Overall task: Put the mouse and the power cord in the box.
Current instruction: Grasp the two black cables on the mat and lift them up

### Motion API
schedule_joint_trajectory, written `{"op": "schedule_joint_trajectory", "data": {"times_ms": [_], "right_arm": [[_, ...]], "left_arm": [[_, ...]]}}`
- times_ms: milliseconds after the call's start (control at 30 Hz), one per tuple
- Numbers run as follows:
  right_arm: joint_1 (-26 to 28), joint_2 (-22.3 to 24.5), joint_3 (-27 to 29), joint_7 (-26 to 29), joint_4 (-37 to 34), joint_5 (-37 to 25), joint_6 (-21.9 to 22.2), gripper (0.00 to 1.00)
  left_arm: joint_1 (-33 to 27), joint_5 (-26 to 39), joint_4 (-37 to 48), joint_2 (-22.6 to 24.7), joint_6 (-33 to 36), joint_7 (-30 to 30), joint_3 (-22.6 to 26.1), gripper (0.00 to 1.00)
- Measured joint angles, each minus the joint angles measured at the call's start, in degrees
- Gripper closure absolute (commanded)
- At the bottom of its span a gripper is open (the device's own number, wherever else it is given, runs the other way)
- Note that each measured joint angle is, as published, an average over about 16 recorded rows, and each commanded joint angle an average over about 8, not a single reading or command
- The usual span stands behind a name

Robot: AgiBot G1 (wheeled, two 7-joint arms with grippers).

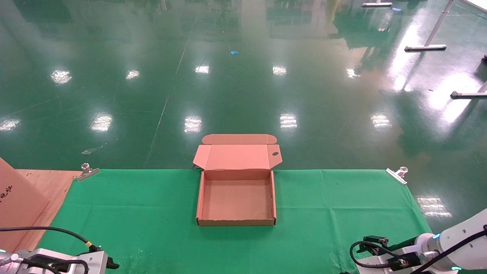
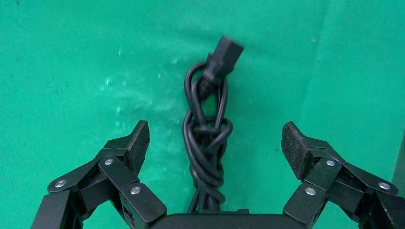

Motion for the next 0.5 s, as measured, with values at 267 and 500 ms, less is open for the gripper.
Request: {"op": "schedule_joint_trajectory", "data": {"times_ms": [267,500], "right_arm": [[0.23,-0.23,0.18,-1.71,-2.23,0.77,-0.05,0.0],[0.43,-0.65,0.14,-2.74,-4.11,0.81,0.38,0.65]], "left_arm": [[0.06,0.56,3.0,0.8,-2.34,1.61,0.3,0.01],[-0.01,0.8,4.54,1.22,-3.75,3.03,0.42,0.79]]}}
